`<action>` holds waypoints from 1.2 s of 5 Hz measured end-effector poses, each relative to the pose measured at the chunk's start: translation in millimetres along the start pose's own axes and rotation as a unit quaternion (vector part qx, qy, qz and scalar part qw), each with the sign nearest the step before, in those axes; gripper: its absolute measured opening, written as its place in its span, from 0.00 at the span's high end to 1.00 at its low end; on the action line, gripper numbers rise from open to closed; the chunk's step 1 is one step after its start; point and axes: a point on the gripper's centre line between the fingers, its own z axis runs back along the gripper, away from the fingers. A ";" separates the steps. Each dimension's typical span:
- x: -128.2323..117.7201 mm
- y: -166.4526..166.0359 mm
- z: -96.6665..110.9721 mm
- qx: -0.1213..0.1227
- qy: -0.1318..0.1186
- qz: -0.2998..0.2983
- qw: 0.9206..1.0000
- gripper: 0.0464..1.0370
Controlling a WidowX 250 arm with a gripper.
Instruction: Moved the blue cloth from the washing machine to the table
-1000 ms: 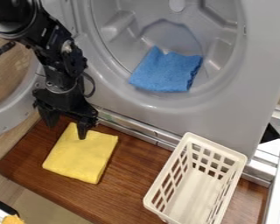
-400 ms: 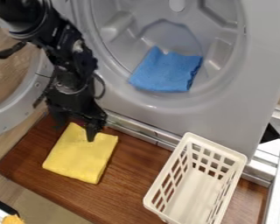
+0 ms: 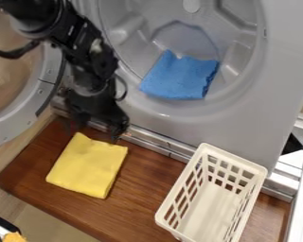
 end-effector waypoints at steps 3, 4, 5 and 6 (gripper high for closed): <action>75.3 -20.9 8.4 -0.071 -0.055 -0.027 0.996 0.04; 83.8 -30.1 4.3 -0.089 -0.062 -0.052 0.993 0.04; 90.1 -39.4 0.6 -0.092 -0.062 -0.084 0.990 0.04; 96.6 -42.0 -6.7 -0.083 -0.057 -0.095 0.990 0.04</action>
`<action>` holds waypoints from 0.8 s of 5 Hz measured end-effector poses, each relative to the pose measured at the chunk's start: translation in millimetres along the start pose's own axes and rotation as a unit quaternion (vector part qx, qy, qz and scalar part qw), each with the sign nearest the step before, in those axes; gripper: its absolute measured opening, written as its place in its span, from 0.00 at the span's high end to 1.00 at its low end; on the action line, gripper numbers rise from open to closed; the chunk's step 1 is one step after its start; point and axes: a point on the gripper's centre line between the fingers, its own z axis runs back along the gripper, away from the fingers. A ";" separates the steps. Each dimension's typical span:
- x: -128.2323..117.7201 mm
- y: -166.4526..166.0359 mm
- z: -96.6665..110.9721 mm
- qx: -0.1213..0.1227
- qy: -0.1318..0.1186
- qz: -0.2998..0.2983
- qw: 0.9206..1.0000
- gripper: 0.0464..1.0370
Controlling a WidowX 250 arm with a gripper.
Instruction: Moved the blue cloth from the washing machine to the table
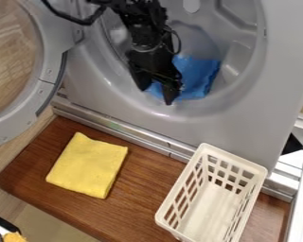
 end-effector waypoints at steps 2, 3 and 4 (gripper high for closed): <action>2.1 7.8 -5.9 0.033 -0.003 0.029 0.999 0.38; -5.5 14.4 -6.7 0.060 0.010 0.038 0.997 0.67; -7.6 14.2 -6.1 0.060 0.010 0.040 0.997 0.87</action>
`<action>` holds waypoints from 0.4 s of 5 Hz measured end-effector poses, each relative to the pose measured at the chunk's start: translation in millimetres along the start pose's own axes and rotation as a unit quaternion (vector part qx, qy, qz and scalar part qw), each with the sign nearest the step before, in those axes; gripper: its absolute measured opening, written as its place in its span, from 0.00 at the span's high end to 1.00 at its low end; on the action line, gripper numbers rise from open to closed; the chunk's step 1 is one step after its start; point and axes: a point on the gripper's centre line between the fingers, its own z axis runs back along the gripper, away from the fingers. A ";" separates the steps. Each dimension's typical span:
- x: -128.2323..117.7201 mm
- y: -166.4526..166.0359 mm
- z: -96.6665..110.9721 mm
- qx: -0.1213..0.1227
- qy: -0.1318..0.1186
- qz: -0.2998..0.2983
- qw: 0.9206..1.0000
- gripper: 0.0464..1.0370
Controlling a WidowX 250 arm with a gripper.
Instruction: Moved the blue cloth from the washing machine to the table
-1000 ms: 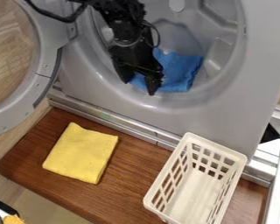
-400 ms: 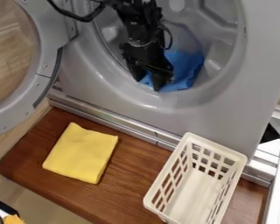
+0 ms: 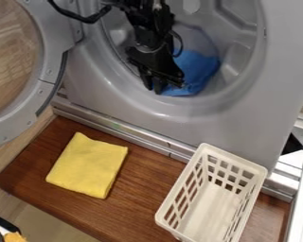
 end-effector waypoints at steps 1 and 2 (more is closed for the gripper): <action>-0.5 -3.6 0.8 -0.006 -0.001 0.000 1.000 0.95; -2.2 -7.7 1.8 -0.011 0.001 -0.008 1.000 0.96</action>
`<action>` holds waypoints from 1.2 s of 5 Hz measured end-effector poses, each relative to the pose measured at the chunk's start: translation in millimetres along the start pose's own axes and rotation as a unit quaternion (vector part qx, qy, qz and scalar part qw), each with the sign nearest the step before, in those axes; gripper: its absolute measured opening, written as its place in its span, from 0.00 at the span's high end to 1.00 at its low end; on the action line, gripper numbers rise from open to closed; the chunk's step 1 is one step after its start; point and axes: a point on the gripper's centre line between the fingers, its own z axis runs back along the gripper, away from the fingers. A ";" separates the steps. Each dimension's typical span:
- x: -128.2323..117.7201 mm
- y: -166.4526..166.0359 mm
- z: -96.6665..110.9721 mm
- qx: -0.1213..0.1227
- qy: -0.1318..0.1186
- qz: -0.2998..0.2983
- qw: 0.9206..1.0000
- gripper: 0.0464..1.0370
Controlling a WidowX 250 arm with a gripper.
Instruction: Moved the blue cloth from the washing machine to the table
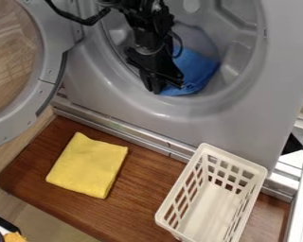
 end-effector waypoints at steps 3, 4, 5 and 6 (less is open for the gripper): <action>-27.6 -18.3 36.2 -0.013 0.022 -0.002 1.000 0.96; -33.6 -30.7 53.3 -0.028 0.006 0.001 1.000 0.96; -39.8 -49.6 53.2 -0.049 0.009 -0.012 0.999 0.96; -57.4 -57.5 48.2 -0.047 0.028 -0.028 0.998 0.96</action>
